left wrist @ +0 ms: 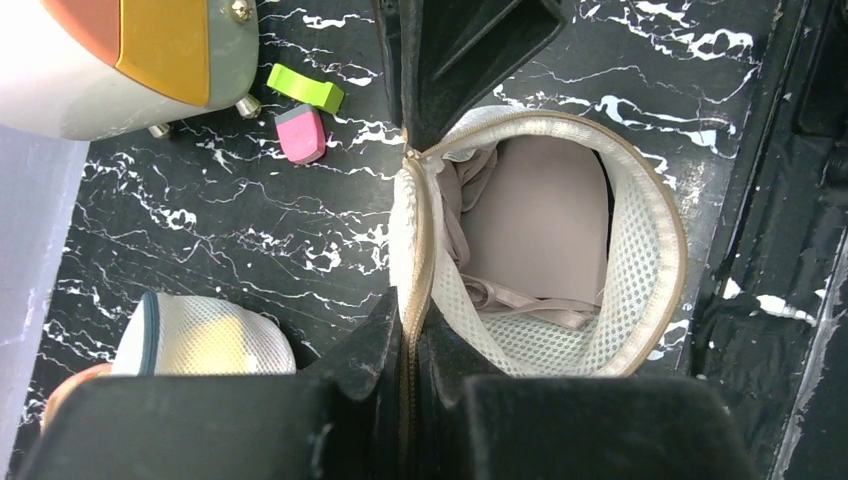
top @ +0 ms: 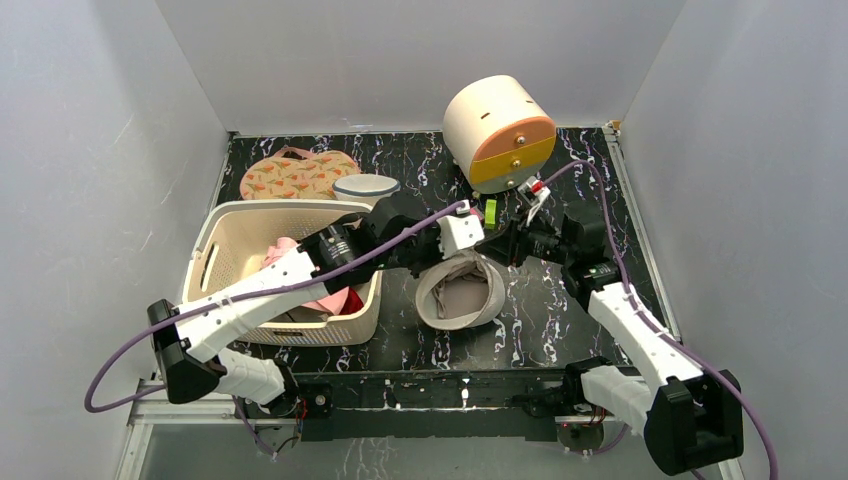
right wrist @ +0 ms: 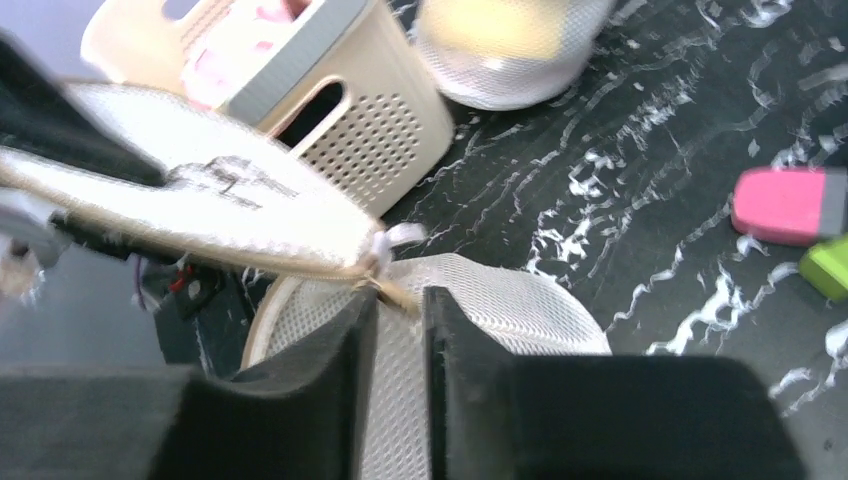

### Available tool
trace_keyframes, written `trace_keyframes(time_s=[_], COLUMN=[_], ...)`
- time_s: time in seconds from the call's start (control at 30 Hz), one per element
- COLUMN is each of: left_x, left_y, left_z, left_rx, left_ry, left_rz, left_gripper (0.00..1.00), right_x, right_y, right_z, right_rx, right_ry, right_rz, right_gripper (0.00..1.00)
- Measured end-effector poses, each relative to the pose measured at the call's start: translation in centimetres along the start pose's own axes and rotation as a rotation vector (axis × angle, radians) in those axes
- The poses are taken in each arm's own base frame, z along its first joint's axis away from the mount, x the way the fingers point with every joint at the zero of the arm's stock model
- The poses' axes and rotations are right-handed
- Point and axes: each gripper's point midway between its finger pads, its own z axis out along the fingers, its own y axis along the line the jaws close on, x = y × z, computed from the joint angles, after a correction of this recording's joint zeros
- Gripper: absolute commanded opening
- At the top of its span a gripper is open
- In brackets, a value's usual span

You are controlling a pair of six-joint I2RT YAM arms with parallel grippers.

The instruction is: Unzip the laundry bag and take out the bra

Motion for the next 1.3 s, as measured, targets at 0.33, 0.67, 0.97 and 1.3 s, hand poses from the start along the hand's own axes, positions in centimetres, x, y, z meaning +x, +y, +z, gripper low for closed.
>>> trace_keyframes(time_s=[0.33,0.67,0.97,1.3], left_x=[-2.7,0.8,-0.7,0.5], left_y=[1.9,2.9,4.4,5.4], left_z=[1.8,4.5,3.2,3.6], left_rx=[-0.063,-0.093,-0.116,-0.117], left_ry=[0.067,0.239,0.217,0.258], left_rz=[-0.217,-0.409,-0.468,-0.530], left_gripper=[0.00,0.00,0.00,0.00], right_x=[1.0,2.9,5.5,8.5], right_y=[-4.5,-2.3,0.4,-2.5], right_z=[-3.4,-4.4,-3.2,-4.5], right_rx=[0.429,0.472,0.467,0.695], right_ry=[0.019,0.104,0.207,0.275], right_rz=[0.230,0.421,0.410,0.462], right_gripper=[0.76,0.75,0.80,0.40])
